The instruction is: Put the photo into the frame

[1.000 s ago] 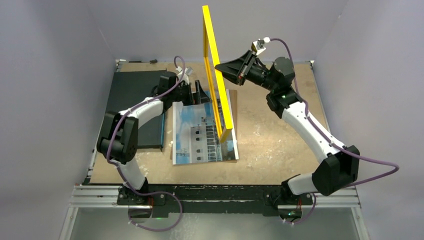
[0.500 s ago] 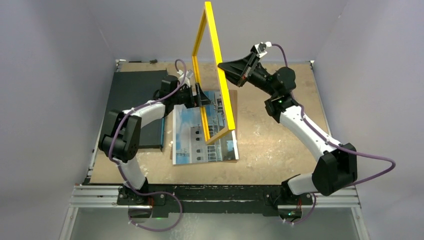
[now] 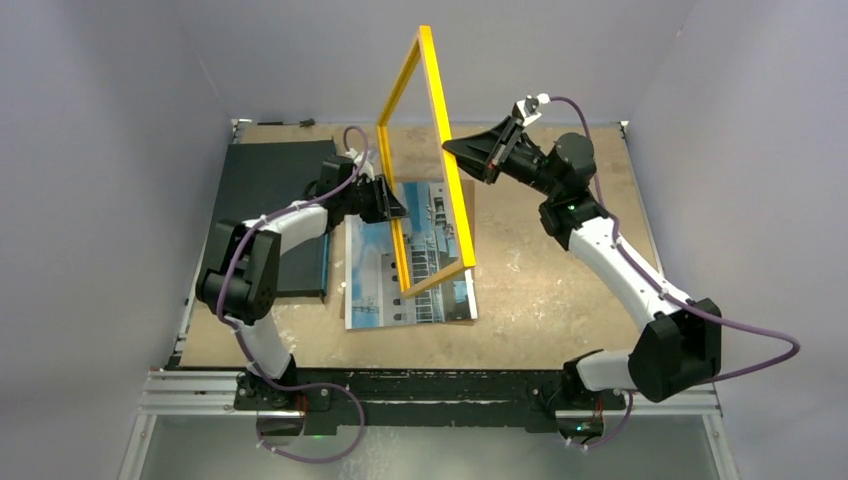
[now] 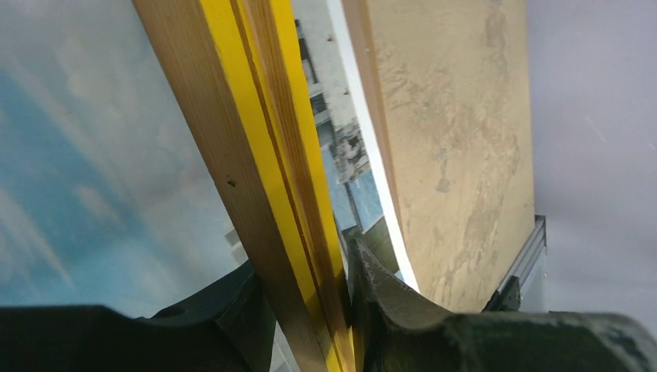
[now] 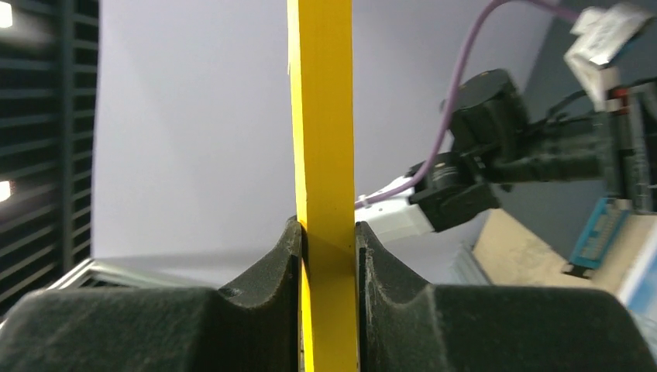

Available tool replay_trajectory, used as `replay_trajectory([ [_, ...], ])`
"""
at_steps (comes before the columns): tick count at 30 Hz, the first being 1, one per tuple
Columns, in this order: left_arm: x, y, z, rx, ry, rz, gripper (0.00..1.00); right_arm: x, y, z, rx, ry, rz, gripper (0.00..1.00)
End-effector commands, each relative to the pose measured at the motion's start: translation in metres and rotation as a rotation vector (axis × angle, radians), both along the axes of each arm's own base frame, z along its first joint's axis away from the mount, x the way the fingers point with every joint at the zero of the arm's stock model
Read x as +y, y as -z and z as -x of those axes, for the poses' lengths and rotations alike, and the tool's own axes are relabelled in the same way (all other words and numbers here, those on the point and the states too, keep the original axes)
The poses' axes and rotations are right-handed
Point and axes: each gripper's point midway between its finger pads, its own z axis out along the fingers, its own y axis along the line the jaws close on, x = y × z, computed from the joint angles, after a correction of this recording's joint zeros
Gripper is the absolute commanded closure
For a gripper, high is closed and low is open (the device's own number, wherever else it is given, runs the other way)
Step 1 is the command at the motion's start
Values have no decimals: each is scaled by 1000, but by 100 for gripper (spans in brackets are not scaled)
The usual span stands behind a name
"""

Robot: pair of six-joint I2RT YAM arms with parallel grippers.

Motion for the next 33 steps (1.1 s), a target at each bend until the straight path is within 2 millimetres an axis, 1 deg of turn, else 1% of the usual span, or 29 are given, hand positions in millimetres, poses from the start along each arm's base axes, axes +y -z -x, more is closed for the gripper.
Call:
replay_trajectory([
  [1,28,-20,-17,-144,-40,-101,98,-22,28,-25,-10,127,218,76],
  [2,31,-19,-18,-139,-49,-107,100,-24,35,-29,-2,141,256,74],
  [4,38,-14,-19,-121,-70,-125,100,-29,44,-36,16,170,325,70],
  [6,43,-14,-22,-120,-85,-136,100,-35,51,-41,16,191,374,66],
  [7,46,-9,-18,-91,-89,-148,100,-37,54,-43,19,199,393,65],
  [10,52,-4,-16,-76,-98,-159,100,-43,60,-48,11,207,421,62],
  [12,54,-2,-15,-71,-103,-173,100,-43,66,-48,21,197,426,60],
  [16,57,-1,-12,-63,-105,-181,100,-35,75,-41,29,121,391,54],
  [20,58,-2,-11,-47,-112,-172,100,-36,83,-41,44,122,400,53],
  [23,59,-4,-10,-40,-117,-170,100,-47,92,-50,52,193,509,60],
  [25,59,-4,-10,-41,-118,-173,100,-64,101,-61,61,282,629,68],
  [26,59,-4,-10,-39,-116,-172,100,-74,104,-67,55,333,688,75],
  [28,58,-2,-10,-31,-111,-174,100,-88,115,-72,40,389,774,83],
  [29,58,-1,-11,-27,-106,-177,98,-93,118,-73,28,402,800,85],
  [30,58,0,-11,-21,-100,-181,94,-97,121,-74,23,410,817,88],
  [33,56,7,-9,-9,-69,-197,79,-108,126,-75,32,397,809,100],
])
